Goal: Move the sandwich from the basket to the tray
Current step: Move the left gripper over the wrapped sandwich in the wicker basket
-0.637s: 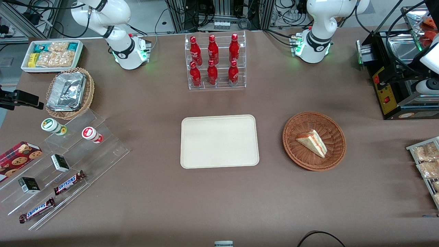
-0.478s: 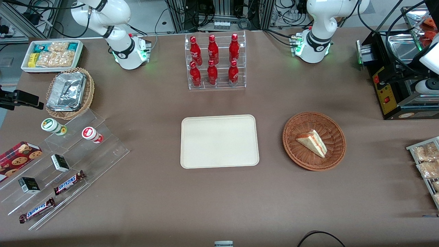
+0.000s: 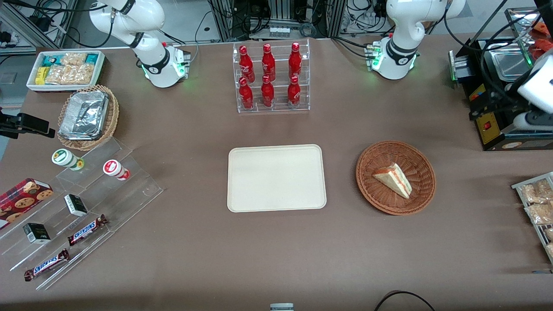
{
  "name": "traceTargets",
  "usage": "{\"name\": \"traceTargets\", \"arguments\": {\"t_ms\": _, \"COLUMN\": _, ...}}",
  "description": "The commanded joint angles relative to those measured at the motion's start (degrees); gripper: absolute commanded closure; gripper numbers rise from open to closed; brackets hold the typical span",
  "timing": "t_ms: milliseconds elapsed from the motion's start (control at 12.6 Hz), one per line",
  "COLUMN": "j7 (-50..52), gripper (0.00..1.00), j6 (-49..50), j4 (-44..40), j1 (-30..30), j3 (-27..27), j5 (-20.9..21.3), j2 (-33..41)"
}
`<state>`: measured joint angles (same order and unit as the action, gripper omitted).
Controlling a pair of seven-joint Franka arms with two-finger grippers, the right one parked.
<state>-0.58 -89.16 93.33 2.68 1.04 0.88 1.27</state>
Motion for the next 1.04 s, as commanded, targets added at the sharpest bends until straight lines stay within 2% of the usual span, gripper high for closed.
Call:
{"name": "traceTargets", "arguments": {"t_ms": 0, "j7": 6.71, "gripper": 0.00, "j6": -7.92, "j4": 6.58, "j1": 1.36, "j3": -1.47, "j5": 0.87, "j2": 0.31}}
{"name": "traceTargets", "arguments": {"t_ms": 319, "j7": 21.38, "gripper": 0.00, "j6": -21.38, "j4": 19.41, "j1": 2.94, "j3": -4.72, "j5": 1.31, "j2": 0.93}}
{"name": "traceTargets", "arguments": {"t_ms": 558, "j7": 31.13, "gripper": 0.00, "j6": -28.49, "j4": 25.39, "j1": 3.04, "j3": -6.84, "j5": 2.28, "j2": 1.02}}
{"name": "traceTargets", "arguments": {"t_ms": 956, "j7": 43.18, "gripper": 0.00, "j6": -39.66, "j4": 34.02, "j1": 3.12, "j3": -7.02, "j5": 2.46, "j2": -0.03}}
